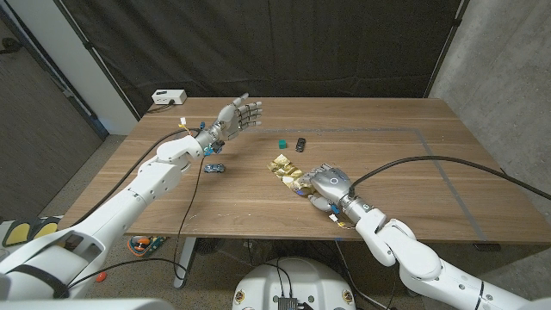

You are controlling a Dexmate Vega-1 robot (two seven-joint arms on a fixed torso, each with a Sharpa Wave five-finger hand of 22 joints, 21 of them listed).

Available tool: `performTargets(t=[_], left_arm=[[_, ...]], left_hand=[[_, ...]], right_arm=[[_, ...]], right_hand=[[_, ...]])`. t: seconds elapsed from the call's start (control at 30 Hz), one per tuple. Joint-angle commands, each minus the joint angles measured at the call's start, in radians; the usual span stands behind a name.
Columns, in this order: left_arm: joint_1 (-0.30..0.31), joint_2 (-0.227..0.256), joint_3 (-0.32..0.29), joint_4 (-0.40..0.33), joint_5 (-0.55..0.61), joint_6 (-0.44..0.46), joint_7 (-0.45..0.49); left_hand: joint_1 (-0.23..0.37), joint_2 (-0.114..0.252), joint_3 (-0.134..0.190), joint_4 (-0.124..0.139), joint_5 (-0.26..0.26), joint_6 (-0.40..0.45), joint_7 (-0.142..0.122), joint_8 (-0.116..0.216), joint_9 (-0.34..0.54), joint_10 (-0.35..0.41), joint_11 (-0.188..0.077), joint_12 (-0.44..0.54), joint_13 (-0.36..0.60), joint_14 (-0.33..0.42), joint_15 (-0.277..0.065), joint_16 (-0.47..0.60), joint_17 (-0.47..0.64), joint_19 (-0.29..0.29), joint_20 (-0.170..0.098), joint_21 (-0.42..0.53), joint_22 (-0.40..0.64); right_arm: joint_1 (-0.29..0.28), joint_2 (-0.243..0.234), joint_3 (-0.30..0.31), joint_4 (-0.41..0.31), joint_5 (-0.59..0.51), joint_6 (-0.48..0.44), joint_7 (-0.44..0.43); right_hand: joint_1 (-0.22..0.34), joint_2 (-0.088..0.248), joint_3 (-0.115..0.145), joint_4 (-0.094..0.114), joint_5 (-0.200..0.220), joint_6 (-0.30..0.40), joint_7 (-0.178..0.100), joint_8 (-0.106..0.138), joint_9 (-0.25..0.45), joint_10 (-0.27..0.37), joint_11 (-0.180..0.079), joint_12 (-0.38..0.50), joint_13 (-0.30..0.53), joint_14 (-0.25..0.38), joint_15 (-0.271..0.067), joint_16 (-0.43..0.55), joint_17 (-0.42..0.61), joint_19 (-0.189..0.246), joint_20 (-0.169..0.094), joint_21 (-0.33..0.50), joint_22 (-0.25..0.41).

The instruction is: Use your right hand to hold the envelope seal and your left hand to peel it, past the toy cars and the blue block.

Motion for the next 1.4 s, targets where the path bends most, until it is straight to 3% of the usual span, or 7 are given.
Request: performTargets(t=[0.03, 0.23, 0.53, 0.73, 1.17, 1.23, 1.4], left_arm=[[0.012, 0.008, -0.008, -0.02, -0.004, -0.007, 0.006], [0.026, 0.017, -0.017, -0.036, -0.011, -0.004, 0.017], [0.04, 0.025, -0.024, -0.045, -0.019, 0.001, 0.025], [0.032, 0.02, -0.016, -0.036, -0.019, 0.006, 0.016], [0.002, 0.026, 0.004, -0.027, 0.015, 0.002, -0.009], [-0.006, 0.037, 0.011, -0.032, 0.04, -0.005, -0.009], [-0.021, 0.078, 0.034, -0.069, 0.15, -0.04, 0.023]], left_hand=[[-0.011, 0.0, -0.008, 0.002, 0.006, 0.006, -0.005, 0.0, 0.006, 0.007, 0.003, 0.0, 0.005, 0.002, 0.003, -0.006, 0.003, -0.086, 0.008, -0.003, 0.004], [-0.015, -0.001, -0.011, 0.002, 0.008, 0.008, -0.005, 0.0, 0.006, 0.007, 0.003, -0.002, 0.005, 0.003, 0.003, -0.006, 0.003, -0.086, 0.008, -0.005, 0.004], [-0.018, -0.002, -0.015, 0.002, 0.011, 0.006, -0.005, -0.001, 0.006, 0.008, 0.003, -0.002, 0.005, 0.004, 0.004, -0.006, 0.003, -0.088, 0.009, -0.008, 0.004], [-0.02, -0.002, -0.017, 0.002, 0.013, 0.006, -0.005, -0.002, 0.006, 0.01, 0.004, -0.003, 0.005, 0.005, 0.004, -0.006, 0.003, -0.086, 0.008, -0.009, 0.004], [-0.019, -0.002, -0.02, -0.002, 0.017, 0.002, -0.012, -0.004, 0.005, 0.008, -0.004, -0.006, 0.005, 0.006, 0.0, -0.007, 0.002, -0.083, 0.003, -0.012, 0.004], [0.008, 0.003, -0.01, -0.022, 0.019, 0.012, -0.015, 0.001, 0.005, 0.008, -0.011, -0.008, 0.005, 0.006, -0.003, -0.01, -0.002, -0.08, 0.001, -0.016, 0.002], [0.209, 0.02, 0.069, -0.158, -0.009, 0.147, -0.029, 0.041, 0.003, 0.038, -0.032, -0.008, 0.005, 0.013, -0.022, -0.02, -0.012, -0.072, 0.001, -0.046, 0.001]], right_arm=[[0.022, 0.011, -0.009, 0.053, 0.018, 0.031, -0.051], [0.04, 0.021, -0.018, 0.085, 0.056, 0.061, -0.07], [0.046, 0.042, -0.013, 0.144, 0.141, 0.125, -0.223], [0.041, 0.057, 0.007, 0.162, 0.184, 0.157, -0.364], [0.063, 0.105, 0.03, 0.21, 0.152, 0.139, -0.629], [0.07, 0.113, 0.024, 0.222, 0.113, 0.107, -0.663], [0.085, 0.115, 0.017, 0.233, 0.085, 0.076, -0.696]], right_hand=[[0.017, 0.01, 0.015, -0.001, -0.003, 0.048, 0.0, 0.015, 0.001, 0.047, 0.001, 0.019, 0.003, 0.05, -0.179, 0.016, 0.006, 0.016, -0.039, 0.015, -0.001], [0.035, 0.025, 0.026, -0.004, -0.014, 0.172, 0.004, 0.035, -0.002, 0.172, 0.006, 0.061, 0.009, 0.147, -0.192, 0.05, 0.035, 0.016, -0.041, 0.028, -0.004], [0.134, 0.084, -0.071, -0.007, -0.059, 0.479, 0.009, 0.077, 0.005, 0.454, 0.006, 0.159, 0.109, 0.266, -0.196, 0.244, 0.232, 0.013, -0.051, 0.069, 0.007], [0.187, 0.107, -0.08, -0.014, -0.072, 0.504, 0.01, 0.076, 0.005, 0.47, 0.002, 0.169, 0.142, 0.333, -0.197, 0.285, 0.274, 0.064, -0.054, 0.123, 0.019], [0.193, 0.116, -0.087, -0.005, -0.078, 0.502, 0.011, 0.073, 0.008, 0.47, 0.007, 0.167, 0.155, 0.317, -0.196, 0.263, 0.276, 0.075, -0.059, 0.155, 0.027], [0.192, 0.118, -0.089, -0.003, -0.08, 0.501, 0.011, 0.072, 0.009, 0.467, 0.006, 0.166, 0.159, 0.309, -0.196, 0.25, 0.27, 0.073, -0.063, 0.161, 0.028], [0.191, 0.121, -0.091, 0.0, -0.081, 0.498, 0.01, 0.071, 0.01, 0.465, 0.006, 0.165, 0.163, 0.311, -0.196, 0.24, 0.267, 0.072, -0.068, 0.17, 0.029]])
